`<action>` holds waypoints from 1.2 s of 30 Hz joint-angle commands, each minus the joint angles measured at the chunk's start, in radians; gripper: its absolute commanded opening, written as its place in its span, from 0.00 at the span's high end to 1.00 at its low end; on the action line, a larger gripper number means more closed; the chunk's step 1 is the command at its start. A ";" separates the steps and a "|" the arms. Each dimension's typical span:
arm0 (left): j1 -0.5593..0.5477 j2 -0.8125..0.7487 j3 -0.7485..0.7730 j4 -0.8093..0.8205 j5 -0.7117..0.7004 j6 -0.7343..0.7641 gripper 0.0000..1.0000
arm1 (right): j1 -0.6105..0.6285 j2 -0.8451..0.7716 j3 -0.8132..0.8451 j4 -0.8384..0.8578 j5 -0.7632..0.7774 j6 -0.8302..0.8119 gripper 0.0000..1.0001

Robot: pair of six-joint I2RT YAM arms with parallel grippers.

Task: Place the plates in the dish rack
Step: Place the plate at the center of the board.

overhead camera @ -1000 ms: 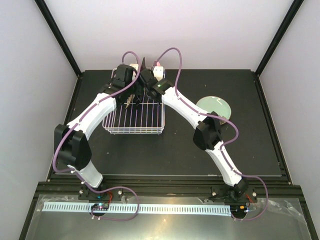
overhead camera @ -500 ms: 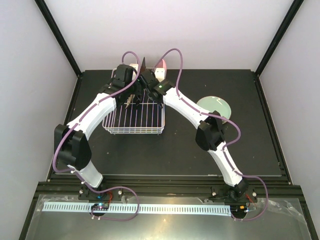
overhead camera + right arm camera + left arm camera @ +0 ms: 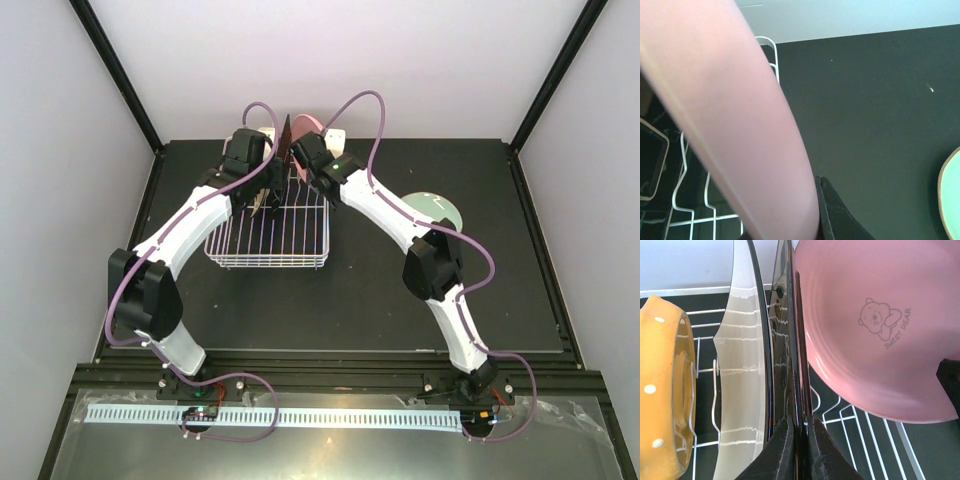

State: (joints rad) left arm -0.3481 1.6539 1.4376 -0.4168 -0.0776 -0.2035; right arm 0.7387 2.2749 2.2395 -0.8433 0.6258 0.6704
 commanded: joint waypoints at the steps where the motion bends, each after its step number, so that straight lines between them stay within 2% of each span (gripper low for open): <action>1: 0.026 0.018 -0.025 -0.108 -0.030 0.046 0.98 | 0.023 -0.018 0.021 0.034 -0.010 -0.005 0.98; 10: 0.027 0.022 -0.027 -0.109 -0.018 0.041 0.98 | 0.020 -0.110 -0.060 0.047 0.093 0.061 0.99; 14: 0.027 0.034 -0.034 -0.103 -0.003 0.037 0.98 | -0.006 -0.119 -0.027 -0.061 0.158 0.138 0.99; 18: 0.027 0.053 -0.033 -0.094 0.025 0.023 0.98 | -0.041 -0.173 -0.077 -0.107 0.228 0.208 0.99; 25: 0.021 0.085 -0.029 -0.084 0.058 0.005 0.98 | -0.117 -0.364 -0.318 -0.017 0.227 0.203 0.99; 31: 0.007 0.086 -0.031 -0.073 0.083 -0.022 0.90 | -0.151 -0.474 -0.459 0.032 0.187 0.146 0.99; 36: -0.013 0.099 -0.026 -0.076 0.092 -0.040 0.88 | -0.169 -0.529 -0.565 0.068 0.112 0.124 0.99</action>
State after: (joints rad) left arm -0.3485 1.6917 1.4376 -0.3660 0.0010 -0.2386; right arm 0.5865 1.7882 1.7332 -0.8452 0.7650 0.8074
